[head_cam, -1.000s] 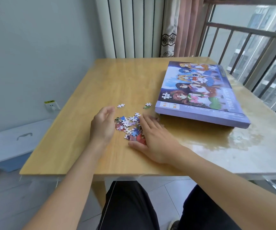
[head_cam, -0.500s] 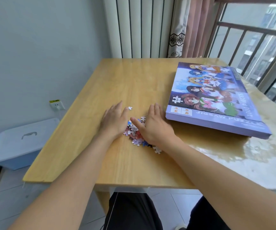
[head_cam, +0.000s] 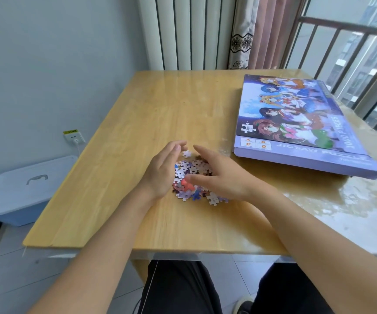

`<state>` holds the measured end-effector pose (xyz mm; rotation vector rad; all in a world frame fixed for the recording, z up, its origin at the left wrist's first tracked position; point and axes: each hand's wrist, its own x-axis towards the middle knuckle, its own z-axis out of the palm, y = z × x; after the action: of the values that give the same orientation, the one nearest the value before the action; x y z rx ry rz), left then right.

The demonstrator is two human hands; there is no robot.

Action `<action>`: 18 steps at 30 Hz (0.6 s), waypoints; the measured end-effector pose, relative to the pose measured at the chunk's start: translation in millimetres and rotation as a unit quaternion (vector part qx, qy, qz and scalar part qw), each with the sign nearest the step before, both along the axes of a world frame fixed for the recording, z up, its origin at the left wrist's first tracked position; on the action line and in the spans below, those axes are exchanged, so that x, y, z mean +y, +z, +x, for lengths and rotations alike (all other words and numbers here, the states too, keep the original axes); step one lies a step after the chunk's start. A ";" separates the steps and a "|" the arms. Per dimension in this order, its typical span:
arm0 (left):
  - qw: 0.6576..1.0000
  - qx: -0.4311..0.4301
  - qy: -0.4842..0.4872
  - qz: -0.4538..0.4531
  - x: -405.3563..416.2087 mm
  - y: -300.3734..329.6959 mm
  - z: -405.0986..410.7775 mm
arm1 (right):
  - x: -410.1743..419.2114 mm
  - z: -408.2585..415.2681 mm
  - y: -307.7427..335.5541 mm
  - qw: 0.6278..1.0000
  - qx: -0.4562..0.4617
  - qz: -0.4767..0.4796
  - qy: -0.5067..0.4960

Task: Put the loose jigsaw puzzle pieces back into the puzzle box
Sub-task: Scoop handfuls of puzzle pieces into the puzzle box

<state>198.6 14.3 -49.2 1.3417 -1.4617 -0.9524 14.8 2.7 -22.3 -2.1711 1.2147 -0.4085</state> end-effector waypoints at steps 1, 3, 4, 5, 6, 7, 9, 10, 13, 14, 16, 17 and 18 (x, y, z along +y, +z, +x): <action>1.000 0.021 0.009 -0.004 2.2 0.8 -2.0 | 4.0 -5.9 2.4 1.000 0.006 0.001 -0.006; 0.998 0.055 0.015 -0.003 5.5 0.1 -5.5 | 11.7 -15.7 3.1 0.999 0.035 -0.007 0.006; 0.998 0.066 0.017 -0.002 7.0 -0.7 -7.2 | 14.9 -18.5 1.8 0.998 0.059 -0.009 0.016; 0.997 0.072 0.023 -0.007 7.4 -1.2 -9.1 | 17.6 -20.6 0.7 0.996 0.086 -0.005 0.025; 0.997 0.071 0.038 -0.015 6.6 -0.7 -9.5 | 19.1 -20.7 0.7 0.994 0.105 0.005 0.030; 0.996 0.062 0.060 -0.024 2.5 1.1 -9.0 | 17.8 -20.1 0.7 0.992 0.119 0.016 0.031; 0.995 0.028 0.092 -0.020 -8.8 6.3 -6.6 | 12.3 -15.1 7.3 0.987 0.153 0.034 0.030; 0.996 0.015 0.092 0.001 -14.9 8.3 -5.2 | 8.2 -10.2 12.0 0.984 0.169 0.037 0.028; 0.997 -0.020 0.043 0.066 -17.6 9.0 -8.7 | -2.2 9.0 24.5 0.977 0.208 0.012 0.035; 0.997 -0.037 0.033 0.061 -12.4 7.6 -12.4 | -3.4 14.3 27.2 0.977 0.212 -0.007 0.036; 0.998 -0.041 0.040 0.028 0.0 2.3 -19.2 | -5.2 20.7 28.0 0.979 0.198 -0.045 0.034; 0.998 -0.024 0.055 0.015 4.1 0.4 -21.6 | -5.6 22.2 27.1 0.980 0.189 -0.057 0.036; 0.997 0.004 0.075 0.006 7.2 -0.5 -24.3 | -5.6 22.2 26.4 0.980 0.184 -0.061 0.037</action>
<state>174.3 21.4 -49.7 1.4318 -1.3308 -0.8701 37.1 -2.8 4.1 -2.4650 1.3230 -0.0491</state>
